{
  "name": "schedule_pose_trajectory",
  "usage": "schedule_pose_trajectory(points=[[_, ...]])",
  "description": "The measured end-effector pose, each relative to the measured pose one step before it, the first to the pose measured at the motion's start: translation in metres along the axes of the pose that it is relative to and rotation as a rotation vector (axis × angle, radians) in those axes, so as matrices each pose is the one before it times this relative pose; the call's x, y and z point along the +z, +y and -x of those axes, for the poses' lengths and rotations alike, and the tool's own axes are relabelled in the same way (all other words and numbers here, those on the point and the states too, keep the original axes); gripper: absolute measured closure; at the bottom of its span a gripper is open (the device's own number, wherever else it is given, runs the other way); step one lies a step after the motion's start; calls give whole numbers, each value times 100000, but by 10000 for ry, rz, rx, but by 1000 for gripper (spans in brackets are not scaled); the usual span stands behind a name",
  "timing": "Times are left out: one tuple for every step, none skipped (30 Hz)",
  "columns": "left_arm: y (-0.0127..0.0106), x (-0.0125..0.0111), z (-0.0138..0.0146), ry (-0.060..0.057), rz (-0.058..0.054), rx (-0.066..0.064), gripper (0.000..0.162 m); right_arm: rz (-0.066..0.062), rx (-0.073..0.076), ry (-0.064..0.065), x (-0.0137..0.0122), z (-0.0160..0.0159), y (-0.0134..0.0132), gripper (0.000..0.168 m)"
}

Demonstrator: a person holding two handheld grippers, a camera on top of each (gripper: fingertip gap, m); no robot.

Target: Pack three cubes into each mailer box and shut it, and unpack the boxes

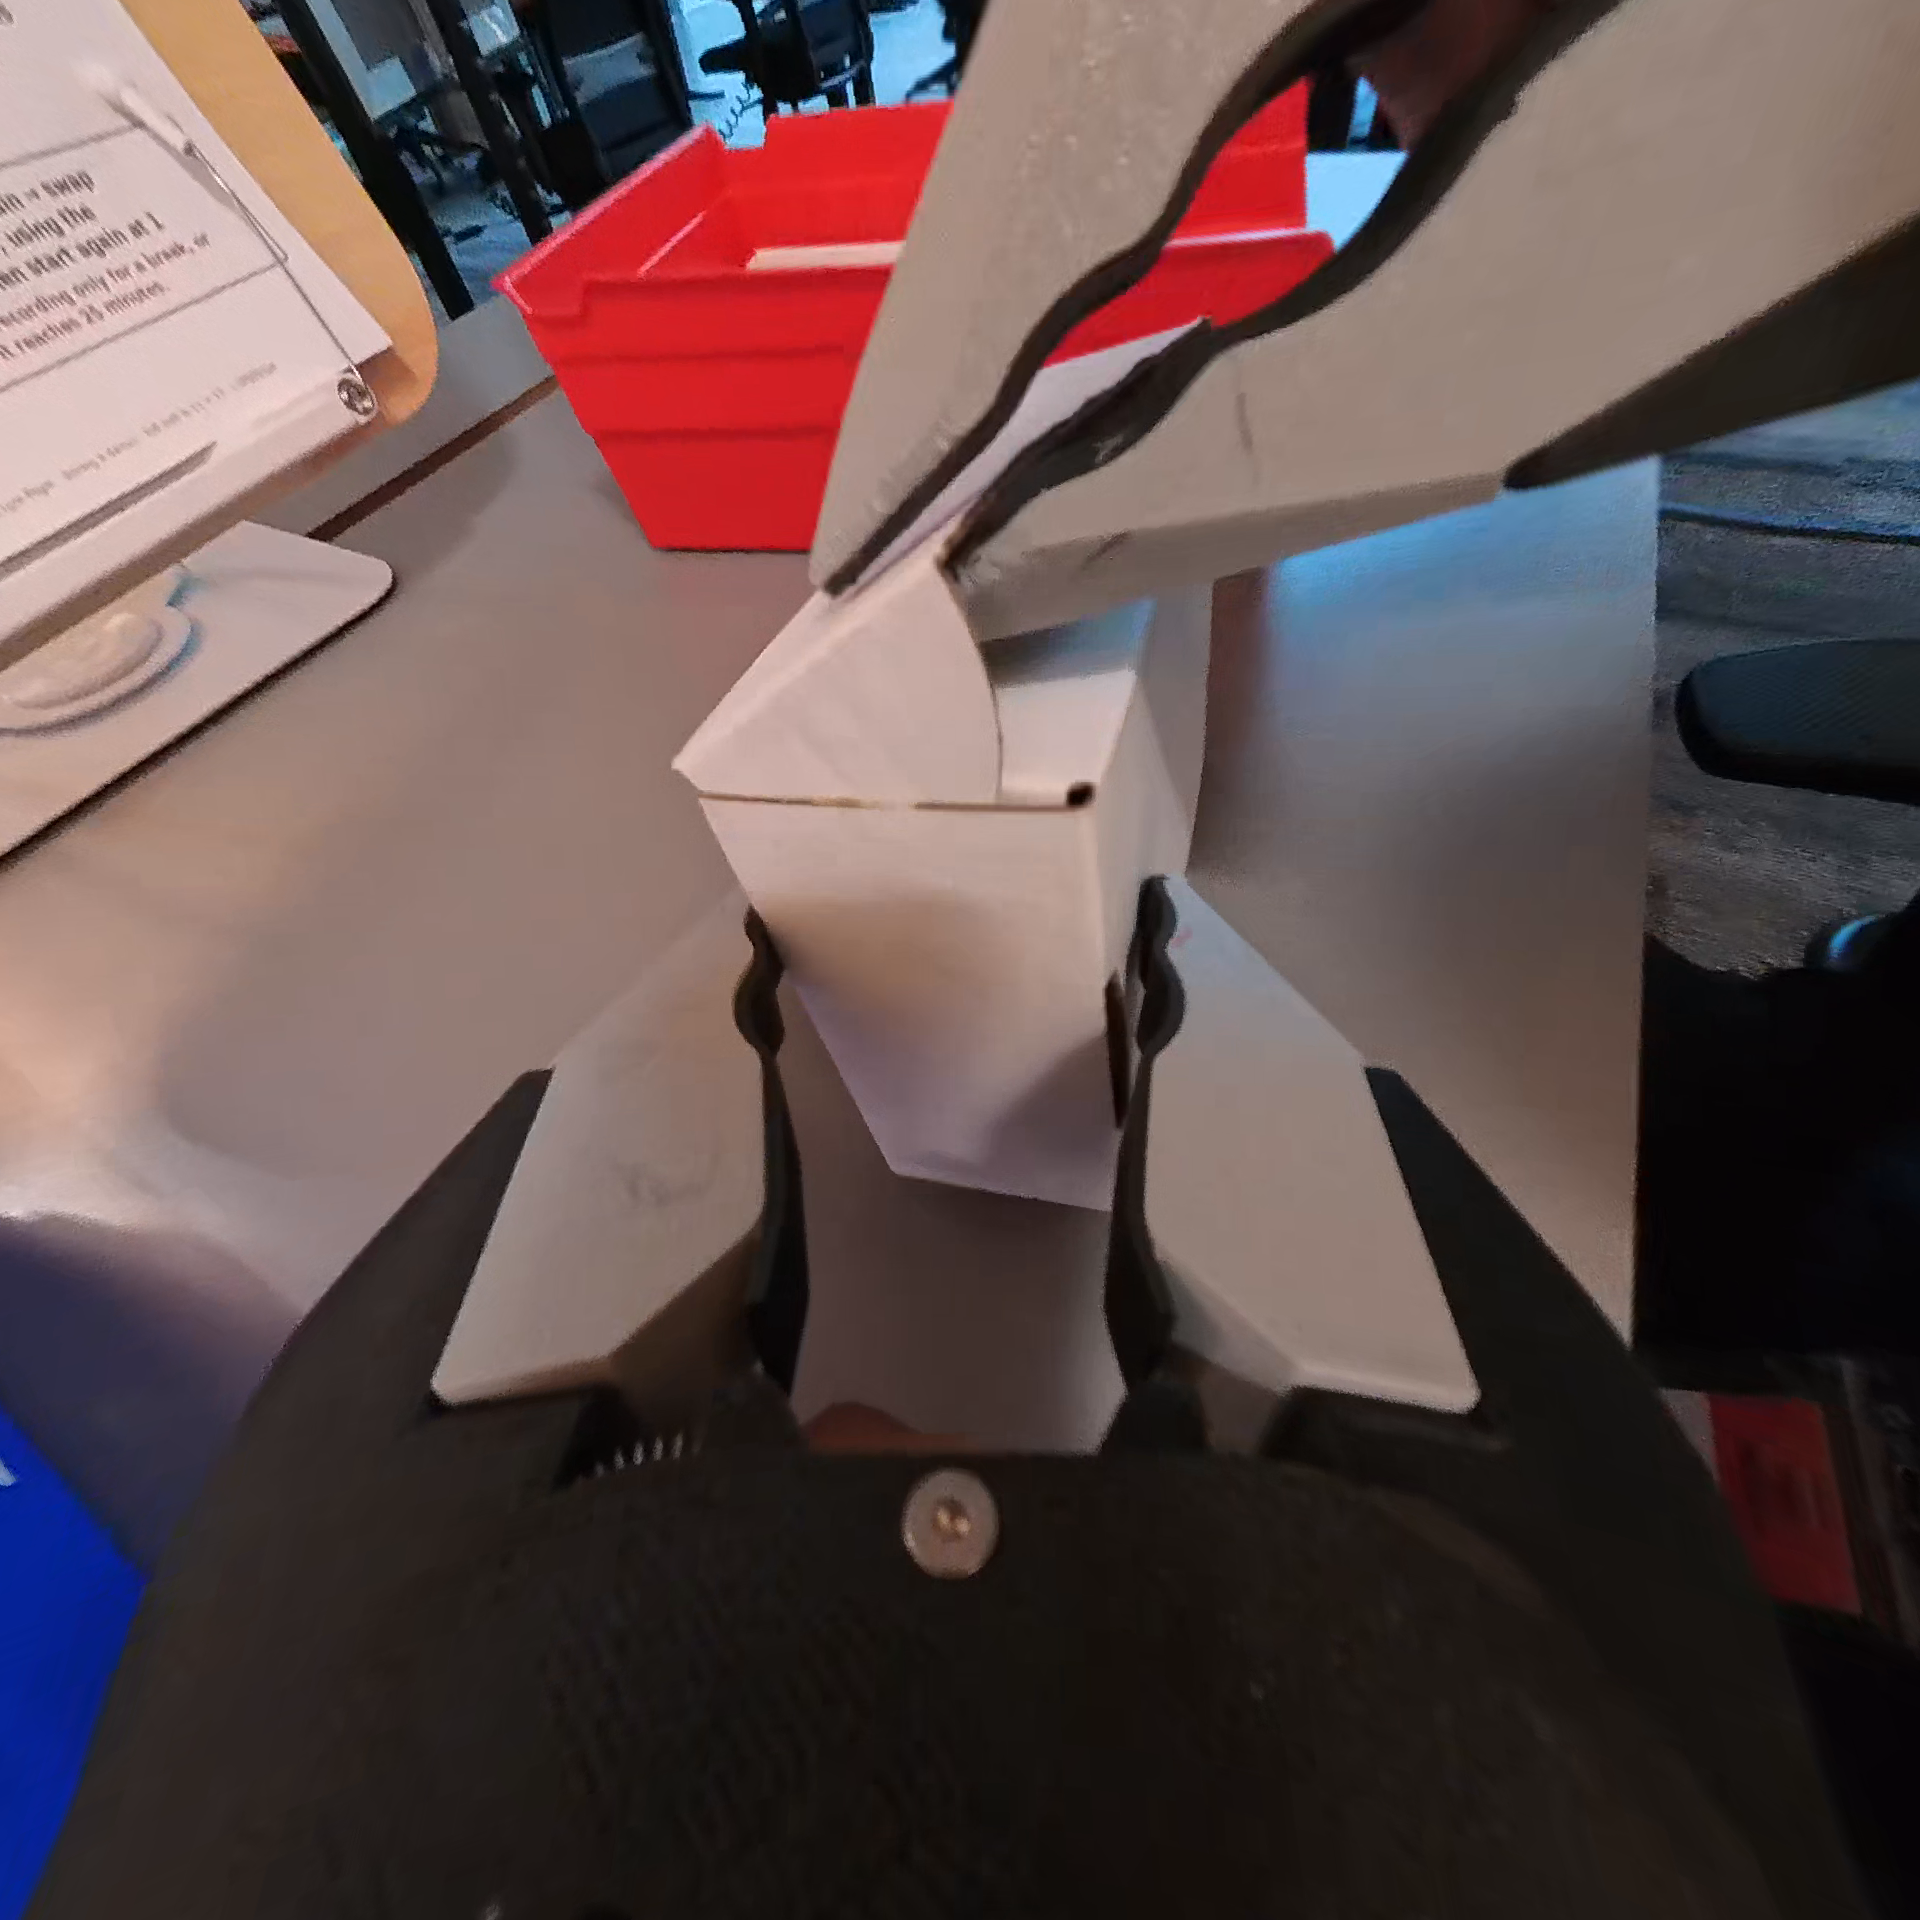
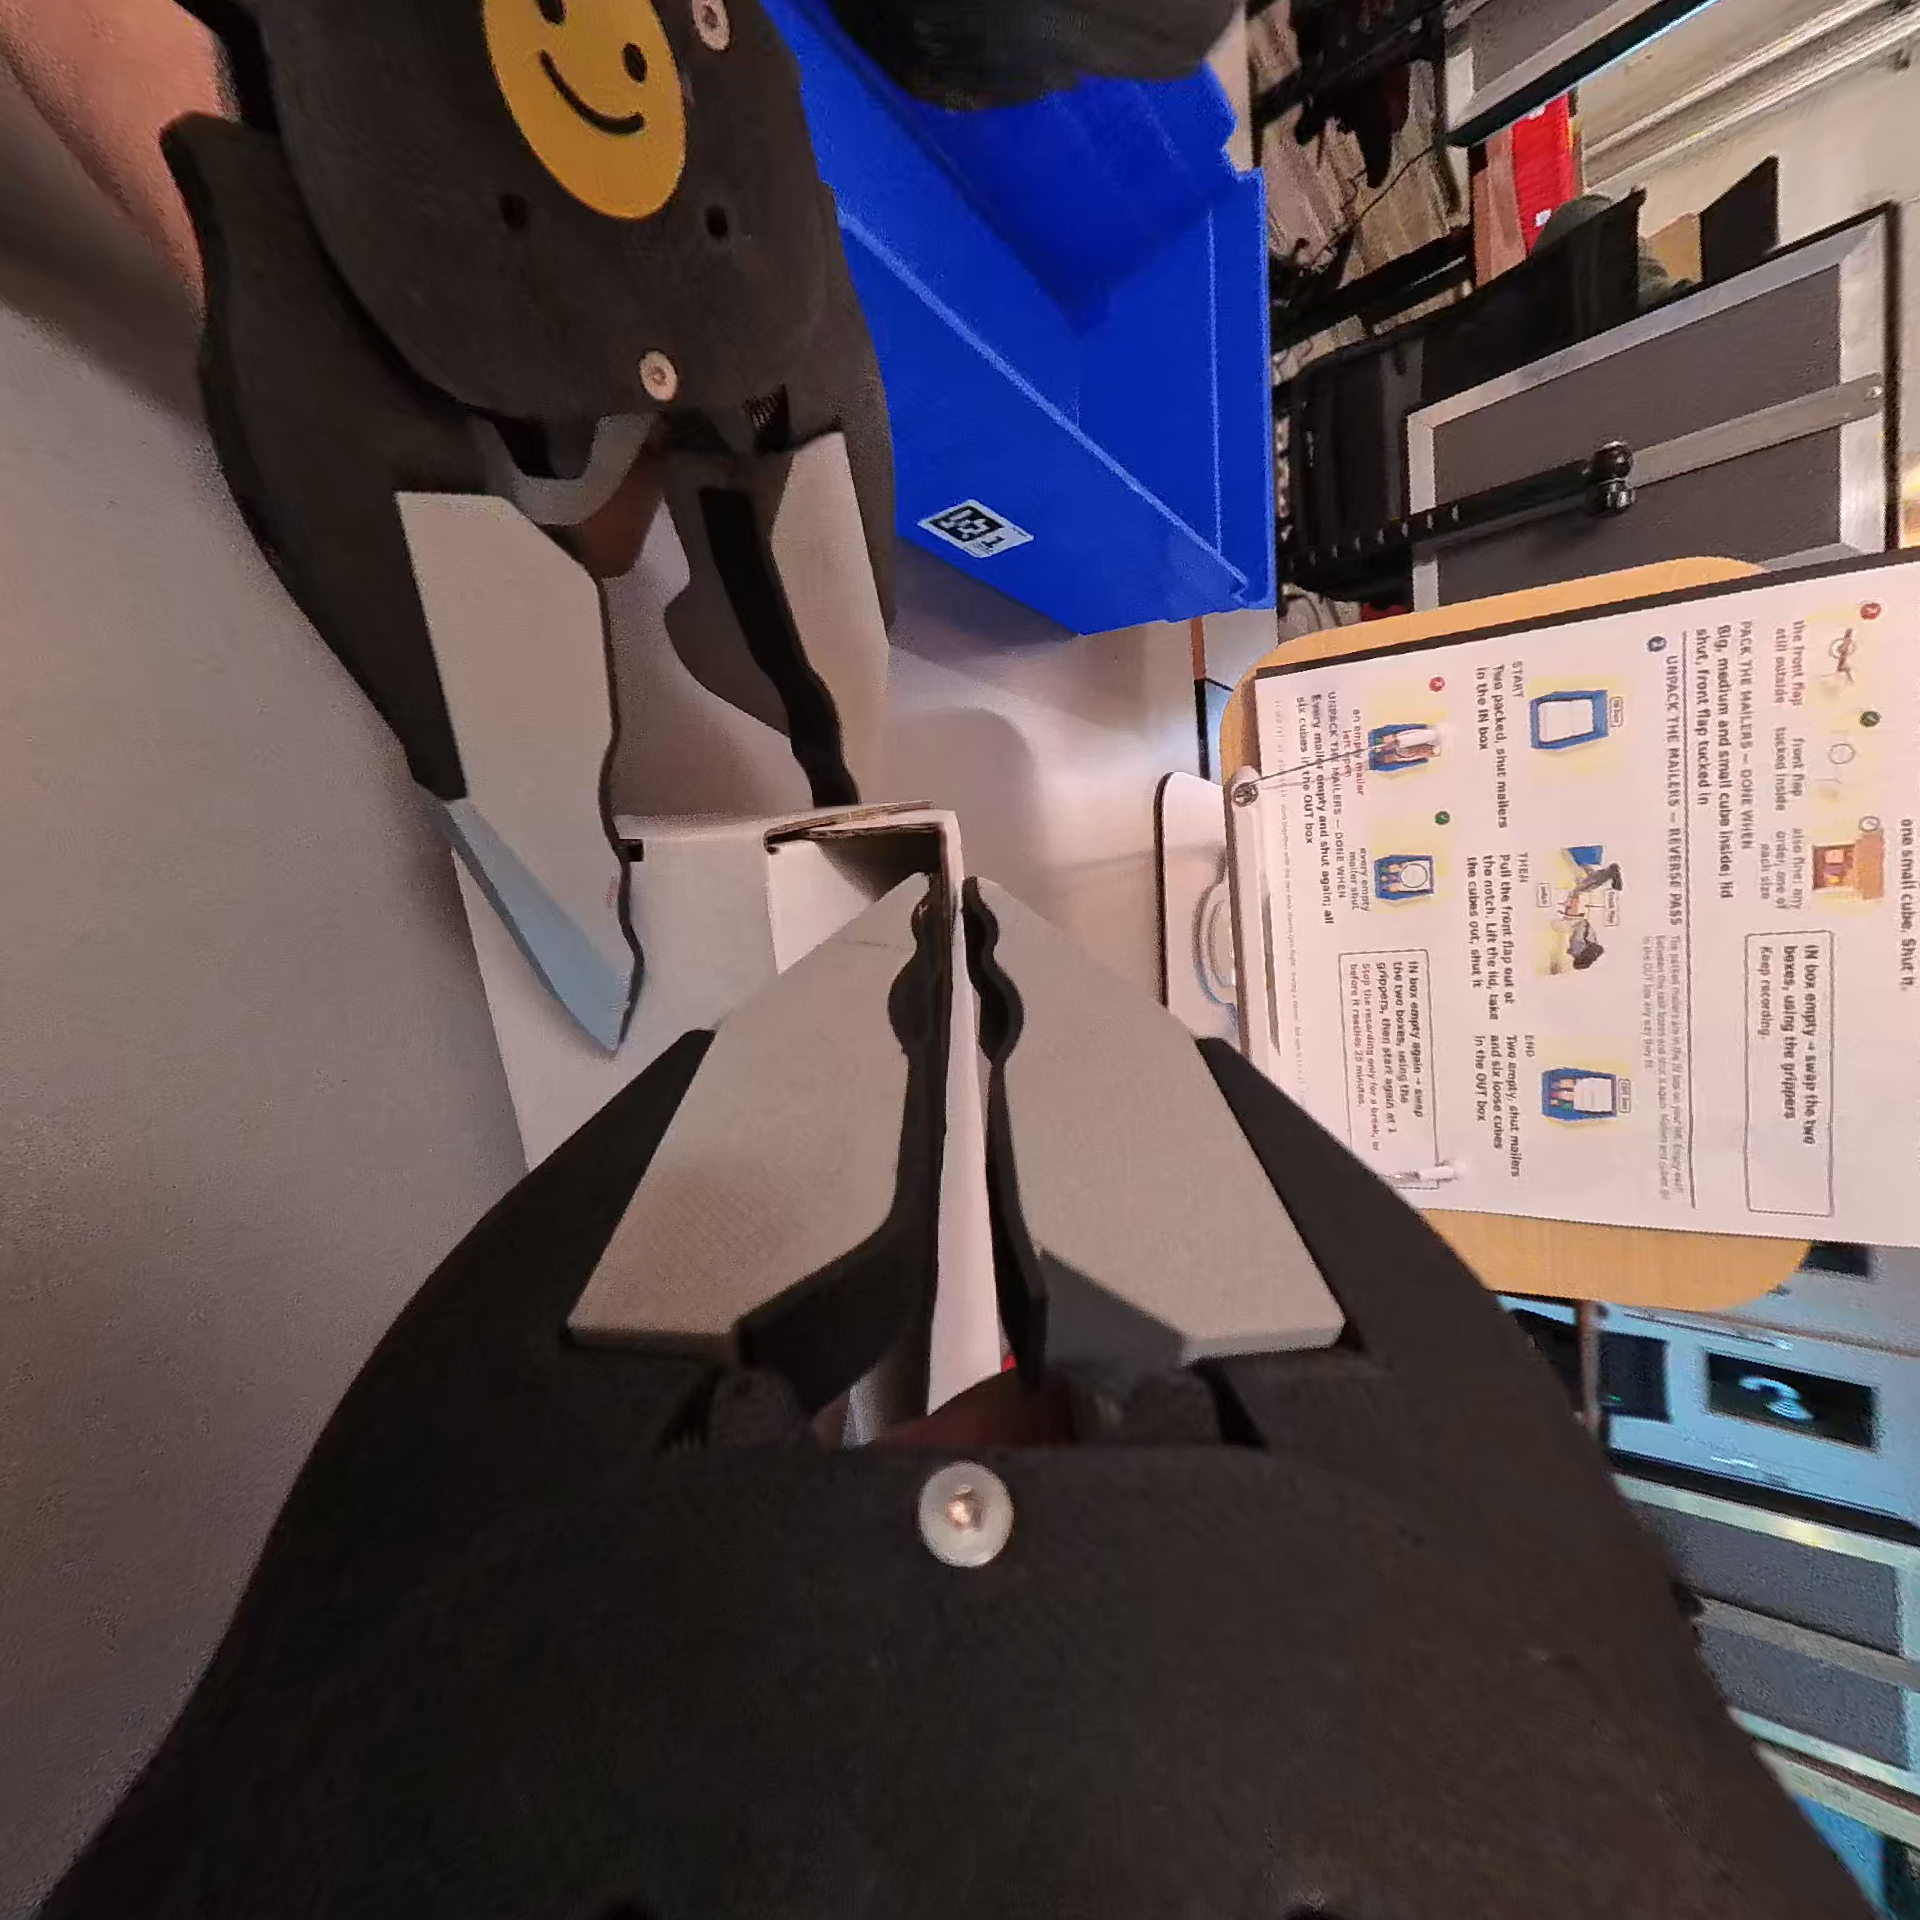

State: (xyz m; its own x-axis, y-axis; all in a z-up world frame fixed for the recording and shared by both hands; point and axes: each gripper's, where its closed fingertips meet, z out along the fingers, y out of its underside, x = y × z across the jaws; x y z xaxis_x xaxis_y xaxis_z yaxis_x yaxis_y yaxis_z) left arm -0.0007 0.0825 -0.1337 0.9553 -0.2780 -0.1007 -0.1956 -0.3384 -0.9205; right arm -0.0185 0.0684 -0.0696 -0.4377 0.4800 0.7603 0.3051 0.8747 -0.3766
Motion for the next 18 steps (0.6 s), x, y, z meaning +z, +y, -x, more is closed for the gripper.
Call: schedule_pose_trajectory(points=[[-173, -167, 52, -8, -70, 63, 94, -97, 142, -93, -50, -152, -108, 168], [-4, -160, 52, -19, 7, 159, 94, -128, 183, -160, -14, -28, -138, 168], [25, -143, 37, -13, 0, 143, 94, -95, 223, -200, -14, 56, -115, 168], [-4, -107, -13, 28, -22, 41, 94, -68, 204, -141, -31, 3, -95, 168], [69, -87, -80, 29, 42, 161, 94, -100, 158, 117, -119, -411, -110, 166], [567, -30, -390, 50, 309, 648, 95, -129, 253, 407, -191, -1092, -128, 167], [199, 15, -1062, 167, 83, 1080, 95, 181, 372, 179, -63, -989, 405, 168], [34, 109, -1181, 255, 184, 631, 95, 18, 211, 869, -208, -2138, 393, 168], [-263, 123, -508, -18, 42, 322, 95, 96, -96, 723, -164, -1883, 647, 168], [36, 170, 31, -92, 230, -39, 95, 131, 40, 124, -121, -858, 735, 168], [51, 205, 301, -126, 124, -340, 95, -72, 339, -104, -347, -415, 332, 168], [31, 178, 292, -76, -31, -248, 95, -278, 462, 17, -713, -503, -50, 168], [-14, 99, 138, -24, -146, -103, 95, -340, 416, 194, -1000, -716, -194, 168], [28, 22, 81, -10, -105, -103, 96, -322, 360, 252, -1170, -781, -197, 168], [41, 19, 107, -29, -22, -101, 95, -313, 332, 85, -1240, -482, -185, 168], [23, -7, 55, 20, -1, -56, 96, -290, 329, -262, -1192, 130, -107, 168], [5, -8, 29, 12, -16, 42, 96, -181, 341, -634, -1085, 883, 113, 168], [-11, -17, 41, -37, -40, 129, 95, -6, 284, -899, -872, 1467, 409, 161]])
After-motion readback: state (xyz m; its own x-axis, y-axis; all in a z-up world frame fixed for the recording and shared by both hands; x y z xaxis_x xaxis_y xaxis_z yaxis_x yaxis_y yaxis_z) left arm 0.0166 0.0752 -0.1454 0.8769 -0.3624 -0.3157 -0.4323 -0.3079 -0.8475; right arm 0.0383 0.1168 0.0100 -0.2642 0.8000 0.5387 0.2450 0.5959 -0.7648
